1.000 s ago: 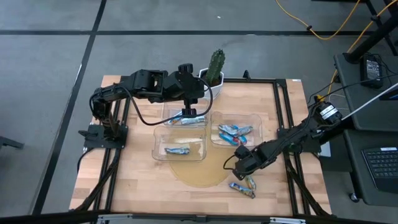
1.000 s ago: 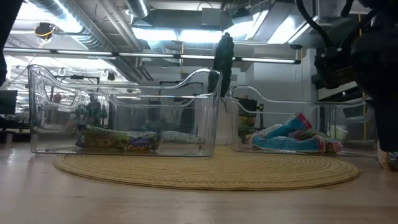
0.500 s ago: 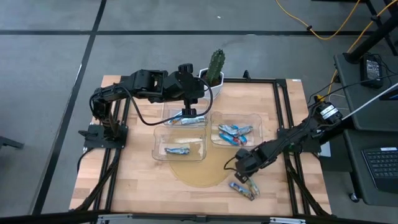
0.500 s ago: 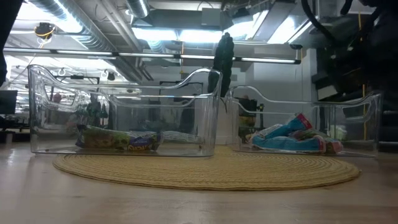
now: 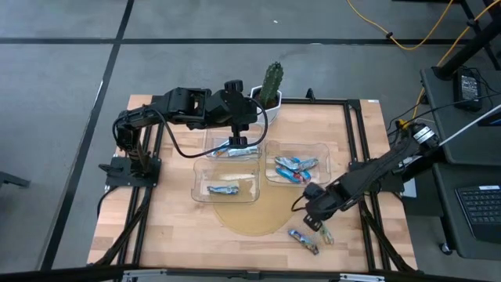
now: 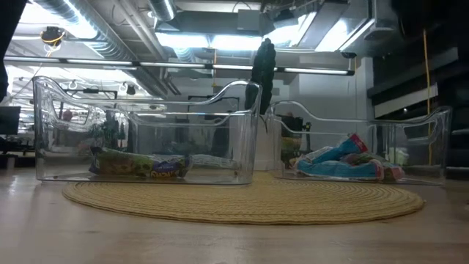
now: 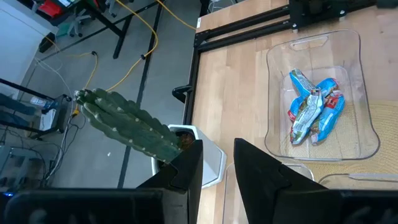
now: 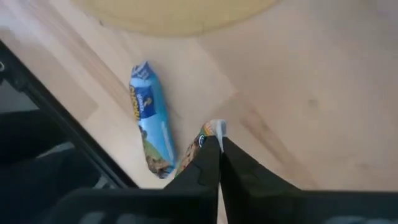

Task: Pick and place Granola Bars by type
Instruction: Put the yellow granola bar into the top bin

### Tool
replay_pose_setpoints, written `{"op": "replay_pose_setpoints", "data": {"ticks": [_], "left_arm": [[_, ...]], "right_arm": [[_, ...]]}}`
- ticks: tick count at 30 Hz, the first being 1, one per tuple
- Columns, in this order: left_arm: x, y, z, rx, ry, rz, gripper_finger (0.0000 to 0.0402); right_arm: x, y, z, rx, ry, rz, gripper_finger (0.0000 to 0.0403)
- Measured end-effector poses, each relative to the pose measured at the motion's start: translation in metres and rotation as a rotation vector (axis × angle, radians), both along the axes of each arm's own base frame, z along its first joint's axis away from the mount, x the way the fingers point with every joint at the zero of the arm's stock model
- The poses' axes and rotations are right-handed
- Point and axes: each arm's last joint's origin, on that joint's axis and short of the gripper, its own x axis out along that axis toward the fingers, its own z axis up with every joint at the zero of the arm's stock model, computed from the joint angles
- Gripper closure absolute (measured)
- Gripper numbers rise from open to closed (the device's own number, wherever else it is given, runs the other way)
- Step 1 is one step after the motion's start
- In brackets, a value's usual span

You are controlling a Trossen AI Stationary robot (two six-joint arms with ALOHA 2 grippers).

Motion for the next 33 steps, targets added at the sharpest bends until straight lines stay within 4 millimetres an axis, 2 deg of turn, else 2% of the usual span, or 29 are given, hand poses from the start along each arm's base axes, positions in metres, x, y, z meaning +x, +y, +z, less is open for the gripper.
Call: {"op": "replay_pose_setpoints", "data": {"ticks": [8,17,25,33], "left_arm": [[0.001,-0.001,0.000,-0.101,-0.044,0.020,0.0318],[0.001,-0.004,-0.001,-0.227,-0.068,-0.017,0.0316],[0.021,-0.004,-0.019,-0.293,-0.030,0.000,0.0319],[0.057,-0.003,-0.052,-0.322,0.036,-0.030,0.0320]], "right_arm": [[-0.023,-0.030,0.066,-0.316,-0.129,-0.051,0.0394],[-0.052,-0.071,0.127,-0.455,-0.293,-0.041,0.0397],[-0.066,-0.103,0.162,-0.613,-0.475,0.026,0.0398],[-0.060,-0.125,0.181,-0.773,-0.592,0.103,0.0397]]}}
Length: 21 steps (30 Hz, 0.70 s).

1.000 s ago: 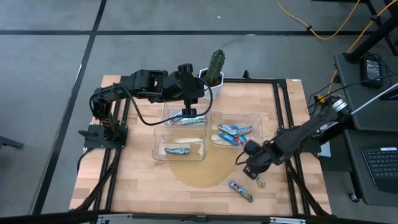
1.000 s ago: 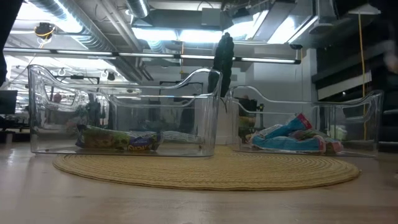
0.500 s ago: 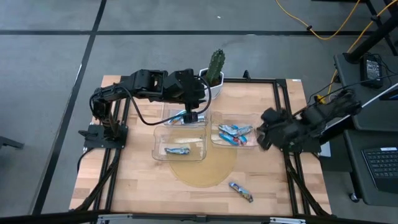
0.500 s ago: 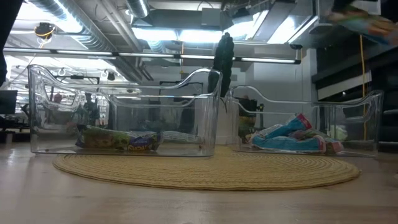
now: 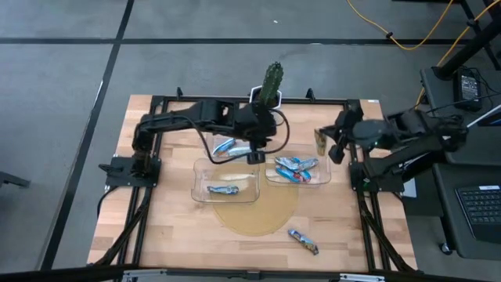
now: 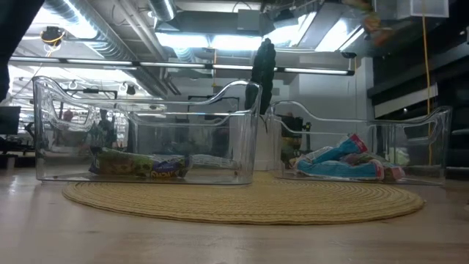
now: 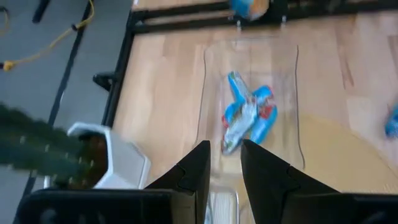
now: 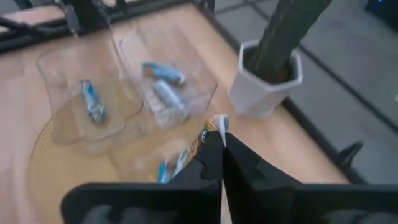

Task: Pick and place Granola Bars by type
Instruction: Put the yellow granola bar into the top bin

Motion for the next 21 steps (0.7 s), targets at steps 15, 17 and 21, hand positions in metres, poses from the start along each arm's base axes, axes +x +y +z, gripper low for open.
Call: {"op": "replay_pose_setpoints", "data": {"ticks": [15,17,21], "left_arm": [[0.037,0.015,0.008,0.018,-0.314,0.015,0.0263],[0.037,0.017,0.009,0.016,-0.320,0.016,0.0244],[0.038,0.016,0.010,-0.015,-0.339,-0.015,0.0205]], "right_arm": [[0.017,-0.026,0.021,-0.128,-0.132,0.169,0.0398],[0.017,-0.028,0.022,-0.129,-0.141,0.192,0.0398],[0.017,-0.032,0.025,-0.131,-0.167,0.218,0.0397]]}}
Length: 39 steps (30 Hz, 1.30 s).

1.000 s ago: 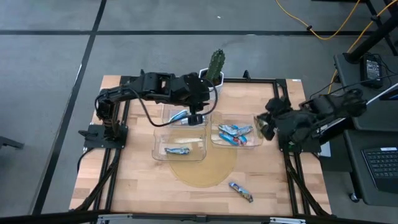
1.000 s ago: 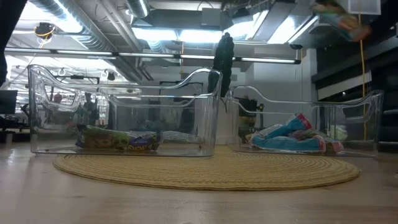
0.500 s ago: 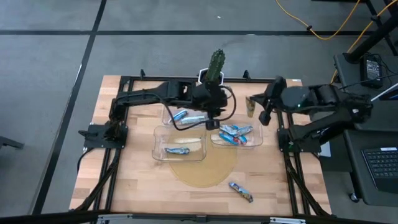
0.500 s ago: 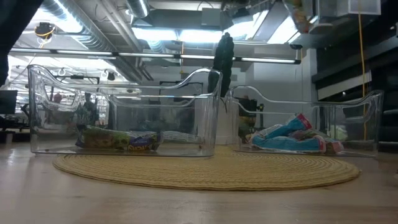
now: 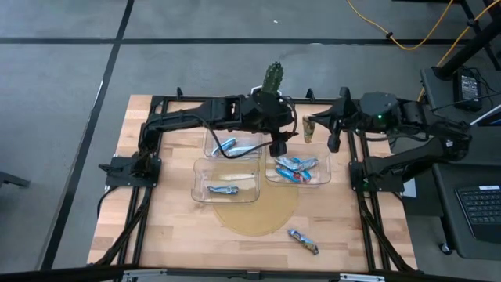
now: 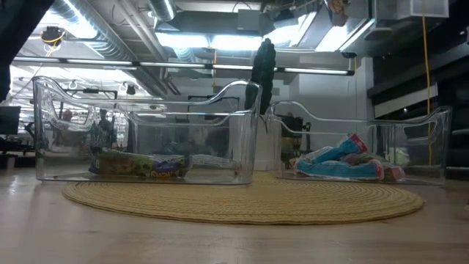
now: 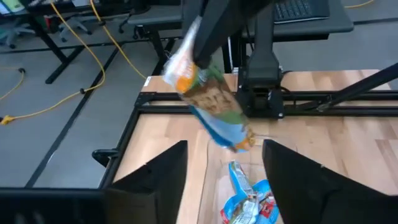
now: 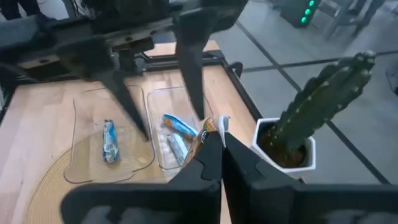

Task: Pick and place Granola Bars by type
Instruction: Put the yellow granola bar into the top bin

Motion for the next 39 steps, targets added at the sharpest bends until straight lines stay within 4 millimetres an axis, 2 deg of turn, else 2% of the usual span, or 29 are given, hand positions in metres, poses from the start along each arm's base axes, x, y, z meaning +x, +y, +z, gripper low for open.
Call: {"op": "replay_pose_setpoints", "data": {"ticks": [5,10,29,39], "left_arm": [[0.000,0.000,0.001,-0.008,-0.011,0.011,0.0169],[0.001,0.000,0.002,-0.014,-0.027,0.016,0.0152],[0.001,0.001,0.002,0.000,-0.027,0.058,0.0150],[0.001,0.001,0.002,-0.001,-0.027,0.057,0.0150]], "right_arm": [[-0.001,-0.003,0.003,0.000,-0.031,0.025,0.0397],[-0.001,-0.006,0.003,-0.002,-0.027,0.037,0.0397],[0.001,-0.005,0.007,0.004,-0.067,0.060,0.0397],[0.007,-0.003,0.011,0.003,-0.126,0.140,0.0397]]}}
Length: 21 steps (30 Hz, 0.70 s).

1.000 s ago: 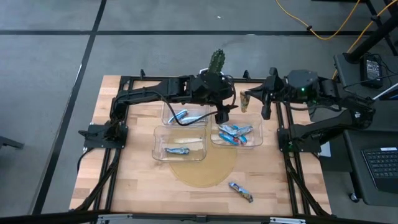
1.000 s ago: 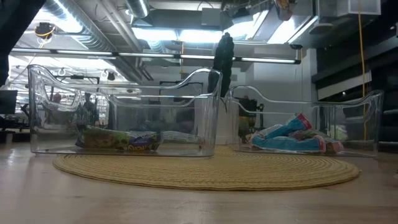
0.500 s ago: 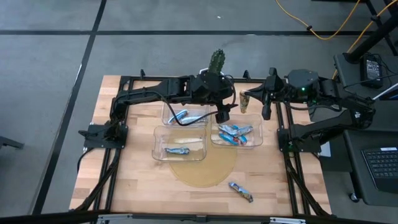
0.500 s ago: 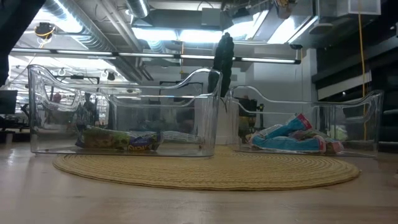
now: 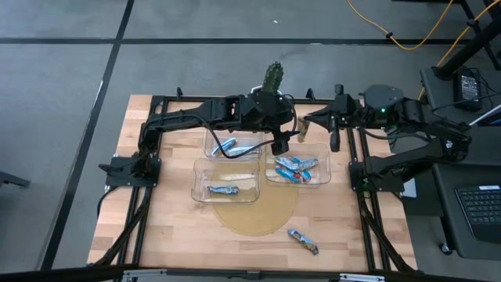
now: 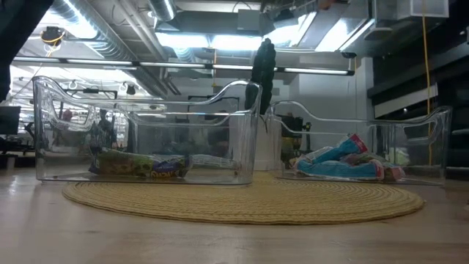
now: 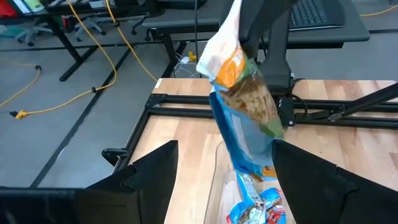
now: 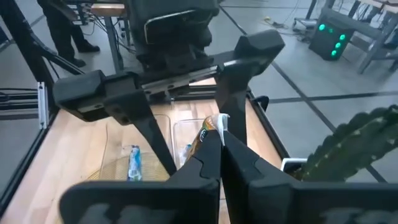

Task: Pick and place Granola Bars by type
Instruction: Put the yellow granola bar into the top bin

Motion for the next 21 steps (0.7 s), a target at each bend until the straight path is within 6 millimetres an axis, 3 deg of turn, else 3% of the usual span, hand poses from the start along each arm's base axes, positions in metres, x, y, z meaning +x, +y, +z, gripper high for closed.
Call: {"op": "replay_pose_setpoints", "data": {"ticks": [21], "left_arm": [[0.000,-0.001,0.000,-0.025,-0.006,-0.003,0.0150]], "right_arm": [[0.022,0.001,-0.004,-0.009,-0.004,0.111,0.0397]]}}
